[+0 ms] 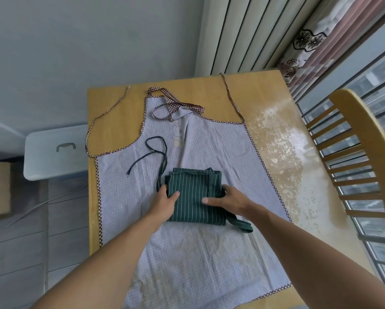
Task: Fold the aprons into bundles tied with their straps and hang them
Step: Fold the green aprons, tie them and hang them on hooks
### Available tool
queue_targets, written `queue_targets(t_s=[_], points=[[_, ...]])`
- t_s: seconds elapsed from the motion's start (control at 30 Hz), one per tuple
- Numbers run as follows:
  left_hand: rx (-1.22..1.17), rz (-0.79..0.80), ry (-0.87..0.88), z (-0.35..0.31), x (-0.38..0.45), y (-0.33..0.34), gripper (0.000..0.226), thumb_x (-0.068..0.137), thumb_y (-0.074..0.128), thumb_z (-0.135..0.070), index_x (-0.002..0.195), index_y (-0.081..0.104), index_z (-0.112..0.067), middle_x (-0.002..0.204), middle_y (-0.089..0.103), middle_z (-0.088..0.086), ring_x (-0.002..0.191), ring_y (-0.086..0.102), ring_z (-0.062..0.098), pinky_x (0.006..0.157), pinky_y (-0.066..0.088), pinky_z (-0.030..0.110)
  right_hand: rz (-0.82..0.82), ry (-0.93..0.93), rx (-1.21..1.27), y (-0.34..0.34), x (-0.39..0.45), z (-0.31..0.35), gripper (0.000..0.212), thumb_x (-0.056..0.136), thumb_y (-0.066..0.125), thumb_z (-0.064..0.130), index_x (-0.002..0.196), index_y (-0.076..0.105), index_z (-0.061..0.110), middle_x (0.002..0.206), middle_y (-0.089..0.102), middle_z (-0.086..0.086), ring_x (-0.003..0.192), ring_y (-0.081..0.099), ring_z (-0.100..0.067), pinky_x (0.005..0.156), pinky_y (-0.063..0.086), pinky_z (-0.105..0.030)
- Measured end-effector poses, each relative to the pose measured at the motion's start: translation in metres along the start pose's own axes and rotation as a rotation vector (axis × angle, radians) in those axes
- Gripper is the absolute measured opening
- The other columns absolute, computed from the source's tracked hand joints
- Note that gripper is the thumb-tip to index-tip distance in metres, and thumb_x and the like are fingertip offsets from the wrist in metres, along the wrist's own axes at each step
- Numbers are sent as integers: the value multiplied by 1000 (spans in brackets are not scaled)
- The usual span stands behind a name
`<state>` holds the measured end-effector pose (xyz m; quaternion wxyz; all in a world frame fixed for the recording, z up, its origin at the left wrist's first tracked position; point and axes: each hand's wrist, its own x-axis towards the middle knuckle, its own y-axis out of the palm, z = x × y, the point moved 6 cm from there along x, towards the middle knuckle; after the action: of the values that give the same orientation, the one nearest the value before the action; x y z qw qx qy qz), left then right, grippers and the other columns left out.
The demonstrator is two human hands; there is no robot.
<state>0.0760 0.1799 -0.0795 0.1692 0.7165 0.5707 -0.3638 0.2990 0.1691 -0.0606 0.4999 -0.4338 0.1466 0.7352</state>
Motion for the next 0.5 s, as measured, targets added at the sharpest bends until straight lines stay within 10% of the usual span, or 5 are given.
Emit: queue_targets(t_s=[0.3,0.5], points=[[298,2,-12,15,-9,-6,62,77,88,-13,130,57,-18,123,68,-2,110,66,18,97,56,39,-198,104,-192,-2,3,-23,33,85,79,47,101,70,19,78,75,4,60,70,-12,59,54,-26],[681,-326,134,-9,-30,-9,84,72,90,-41,132,37,-17,125,59,1,89,61,15,65,49,28,-293,80,-133,-19,-6,-10,39,87,72,56,87,64,18,67,64,2,52,54,-11,51,45,-27]])
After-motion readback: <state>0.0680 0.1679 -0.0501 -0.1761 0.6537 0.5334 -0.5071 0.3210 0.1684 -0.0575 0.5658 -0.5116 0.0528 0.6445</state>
